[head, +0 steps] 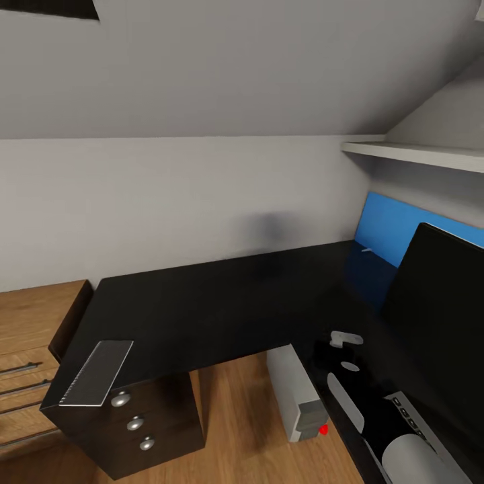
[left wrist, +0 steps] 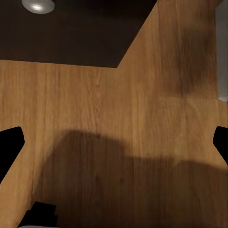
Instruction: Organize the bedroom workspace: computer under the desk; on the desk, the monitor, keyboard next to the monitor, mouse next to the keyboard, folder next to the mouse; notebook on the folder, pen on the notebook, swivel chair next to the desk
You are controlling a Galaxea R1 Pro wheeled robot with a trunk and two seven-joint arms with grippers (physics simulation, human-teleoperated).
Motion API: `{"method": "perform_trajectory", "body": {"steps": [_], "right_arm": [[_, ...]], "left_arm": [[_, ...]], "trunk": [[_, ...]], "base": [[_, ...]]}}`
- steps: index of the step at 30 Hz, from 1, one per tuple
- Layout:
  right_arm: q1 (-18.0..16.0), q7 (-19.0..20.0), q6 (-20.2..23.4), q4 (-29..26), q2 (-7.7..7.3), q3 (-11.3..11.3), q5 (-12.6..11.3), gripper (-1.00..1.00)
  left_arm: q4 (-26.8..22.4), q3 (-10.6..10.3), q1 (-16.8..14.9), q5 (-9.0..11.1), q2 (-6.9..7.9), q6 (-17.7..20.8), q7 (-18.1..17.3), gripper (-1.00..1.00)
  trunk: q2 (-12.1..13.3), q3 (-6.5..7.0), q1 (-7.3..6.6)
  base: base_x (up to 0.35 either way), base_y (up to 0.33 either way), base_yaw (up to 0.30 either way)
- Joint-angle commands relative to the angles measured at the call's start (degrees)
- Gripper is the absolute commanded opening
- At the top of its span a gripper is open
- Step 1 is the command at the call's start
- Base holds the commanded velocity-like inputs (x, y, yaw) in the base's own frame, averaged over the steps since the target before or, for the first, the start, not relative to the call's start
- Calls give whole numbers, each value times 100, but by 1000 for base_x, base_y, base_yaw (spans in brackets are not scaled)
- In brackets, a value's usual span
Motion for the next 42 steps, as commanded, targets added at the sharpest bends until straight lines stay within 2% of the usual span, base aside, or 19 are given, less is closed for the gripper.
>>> {"method": "perform_trajectory", "body": {"steps": [1,42], "right_arm": [[-5,-51,25,-11,-9,32,-33,-100],[-5,-180,25,7,-9,23,-15,-100]], "left_arm": [[12,-28,-5,61,-2,-16,-41,100],[12,-23,-5,61,-2,-16,-41,100]], "trunk": [[-4,-5,0],[-4,-4,0]], "base": [[0,0,-5],[-87,-31,0]]}}
